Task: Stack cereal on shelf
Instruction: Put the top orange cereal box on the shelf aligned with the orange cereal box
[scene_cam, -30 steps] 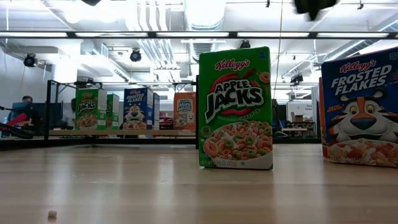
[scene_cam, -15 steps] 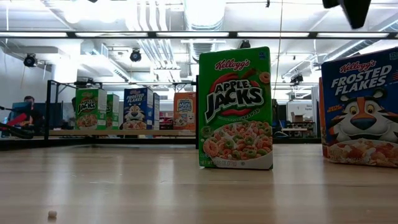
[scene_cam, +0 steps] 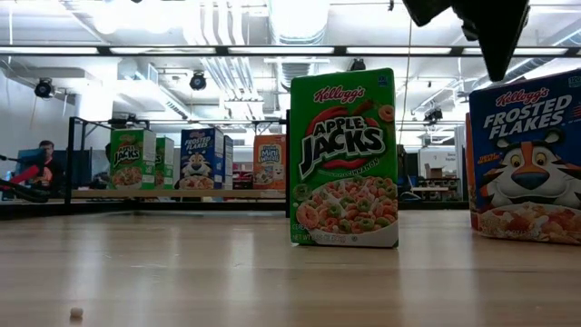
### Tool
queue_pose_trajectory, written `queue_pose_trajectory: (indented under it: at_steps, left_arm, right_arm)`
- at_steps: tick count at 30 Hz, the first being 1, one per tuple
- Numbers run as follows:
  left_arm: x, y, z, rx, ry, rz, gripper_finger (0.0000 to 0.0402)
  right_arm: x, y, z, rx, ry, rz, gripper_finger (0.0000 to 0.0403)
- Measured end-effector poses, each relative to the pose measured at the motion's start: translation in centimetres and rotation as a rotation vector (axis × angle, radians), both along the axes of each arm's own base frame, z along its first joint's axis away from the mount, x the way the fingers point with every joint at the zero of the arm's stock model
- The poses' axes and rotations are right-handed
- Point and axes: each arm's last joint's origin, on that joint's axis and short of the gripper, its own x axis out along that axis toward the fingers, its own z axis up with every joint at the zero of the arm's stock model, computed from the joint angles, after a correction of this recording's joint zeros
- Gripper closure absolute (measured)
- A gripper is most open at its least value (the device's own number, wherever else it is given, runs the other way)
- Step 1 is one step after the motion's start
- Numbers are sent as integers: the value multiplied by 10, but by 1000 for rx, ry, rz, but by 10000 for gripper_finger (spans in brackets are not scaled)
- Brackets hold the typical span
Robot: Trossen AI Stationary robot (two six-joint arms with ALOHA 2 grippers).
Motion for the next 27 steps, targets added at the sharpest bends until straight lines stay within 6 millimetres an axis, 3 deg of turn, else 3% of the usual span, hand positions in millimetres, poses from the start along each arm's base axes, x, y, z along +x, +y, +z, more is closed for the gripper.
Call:
queue_pose_trajectory:
  at_steps: [8, 14, 20, 27]
  left_arm:
    - [0, 0, 0, 5, 0, -1, 401]
    - [0, 0, 0, 5, 0, -2, 401]
    - [0, 0, 0, 5, 0, -1, 401]
    - [0, 0, 0, 5, 0, -1, 401]
  right_arm:
    - [-13, -14, -15, -36, 27, 12, 184]
    - [-15, -14, -32, -23, 20, 84, 119]
    - [-15, -14, -40, -23, 17, 110, 117]
    - [-13, -14, -46, -18, -6, 115, 180]
